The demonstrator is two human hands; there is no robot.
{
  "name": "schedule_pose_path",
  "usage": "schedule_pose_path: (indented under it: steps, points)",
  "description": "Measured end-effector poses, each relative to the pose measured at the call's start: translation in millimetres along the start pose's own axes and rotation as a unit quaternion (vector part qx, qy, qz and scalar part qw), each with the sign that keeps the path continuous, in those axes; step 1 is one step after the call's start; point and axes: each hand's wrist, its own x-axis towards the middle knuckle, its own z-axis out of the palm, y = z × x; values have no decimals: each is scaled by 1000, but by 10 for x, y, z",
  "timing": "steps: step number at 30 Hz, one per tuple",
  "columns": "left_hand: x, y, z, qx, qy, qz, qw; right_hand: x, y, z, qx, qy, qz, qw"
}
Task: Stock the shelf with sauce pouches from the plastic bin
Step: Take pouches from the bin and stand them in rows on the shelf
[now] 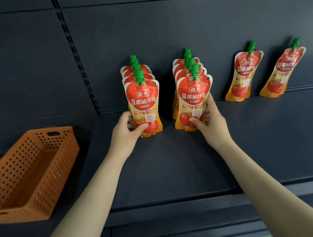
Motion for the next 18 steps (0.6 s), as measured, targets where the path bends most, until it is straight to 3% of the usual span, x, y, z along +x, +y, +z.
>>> schedule_pose_path:
  steps: [18]
  points:
    - [88,-76,101,63,34,15,997,94,164,8,-40,-21,14,999]
